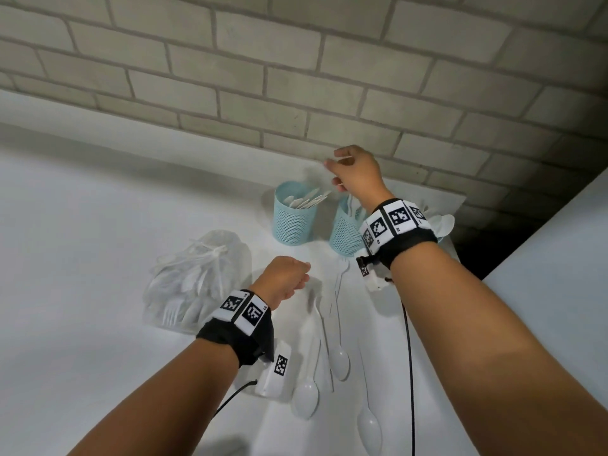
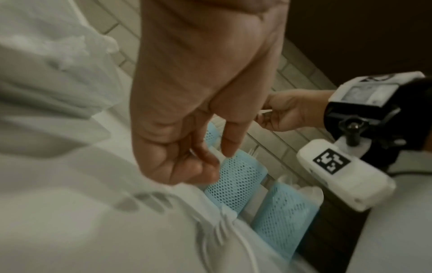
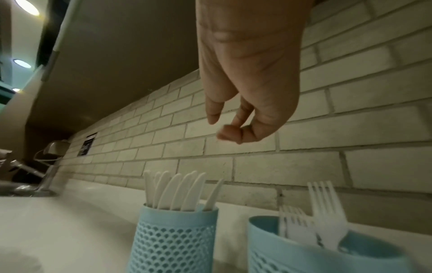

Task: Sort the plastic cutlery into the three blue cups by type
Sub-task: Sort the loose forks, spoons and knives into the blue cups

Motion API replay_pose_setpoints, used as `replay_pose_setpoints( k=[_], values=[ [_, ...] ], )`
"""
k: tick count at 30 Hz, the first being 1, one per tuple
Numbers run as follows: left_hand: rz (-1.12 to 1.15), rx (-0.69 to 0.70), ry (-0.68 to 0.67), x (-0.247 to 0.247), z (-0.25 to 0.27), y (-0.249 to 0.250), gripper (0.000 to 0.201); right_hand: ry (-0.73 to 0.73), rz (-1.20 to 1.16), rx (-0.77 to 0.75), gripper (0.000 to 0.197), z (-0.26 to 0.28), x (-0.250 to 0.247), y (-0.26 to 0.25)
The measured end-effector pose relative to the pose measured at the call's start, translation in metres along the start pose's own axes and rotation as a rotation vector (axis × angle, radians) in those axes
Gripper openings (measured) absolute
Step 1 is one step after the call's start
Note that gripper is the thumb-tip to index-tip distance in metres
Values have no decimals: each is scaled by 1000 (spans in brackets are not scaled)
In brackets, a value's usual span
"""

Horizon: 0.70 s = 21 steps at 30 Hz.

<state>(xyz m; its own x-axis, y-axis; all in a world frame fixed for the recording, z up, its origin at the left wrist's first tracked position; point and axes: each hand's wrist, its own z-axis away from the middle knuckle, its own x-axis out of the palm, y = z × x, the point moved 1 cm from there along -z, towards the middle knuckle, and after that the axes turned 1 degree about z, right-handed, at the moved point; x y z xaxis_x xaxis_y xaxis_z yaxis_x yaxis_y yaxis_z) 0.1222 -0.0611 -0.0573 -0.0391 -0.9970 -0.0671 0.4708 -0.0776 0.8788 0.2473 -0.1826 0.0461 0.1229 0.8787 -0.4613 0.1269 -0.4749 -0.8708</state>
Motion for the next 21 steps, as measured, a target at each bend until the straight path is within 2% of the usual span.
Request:
replay_pose_setpoints(
  k=[2,3,4,7,9,10,12,13,17,21],
  values=[
    [-265,6,-47,3,1,-6,24,63,9,2,8,7,-19,3],
    [-419,9,-75,5,3,-9,28,25,27,41,14,12,-27,7],
    [-568,14,-105,7,7,-11,31,-78,83,104,17,20,-34,11],
    [-940,66,-138,17,23,-14,52,-522,507,291,20,52,-34,36],
    [-1012,96,-113,25,31,-18,68,-680,680,363,25,72,-20,63],
    [-1005,89,-105,31,34,-22,78,-676,756,354,30,81,-12,75],
    [-992,37,-81,46,38,-30,101,-583,902,272,39,92,1,93],
    [-1014,14,-49,55,38,-34,106,-532,918,237,41,96,6,99],
    [-1169,-28,137,84,39,-39,91,-434,825,252,30,97,25,111],
    [-1110,-35,118,84,29,-42,63,-338,646,363,30,94,21,121]
  ],
)
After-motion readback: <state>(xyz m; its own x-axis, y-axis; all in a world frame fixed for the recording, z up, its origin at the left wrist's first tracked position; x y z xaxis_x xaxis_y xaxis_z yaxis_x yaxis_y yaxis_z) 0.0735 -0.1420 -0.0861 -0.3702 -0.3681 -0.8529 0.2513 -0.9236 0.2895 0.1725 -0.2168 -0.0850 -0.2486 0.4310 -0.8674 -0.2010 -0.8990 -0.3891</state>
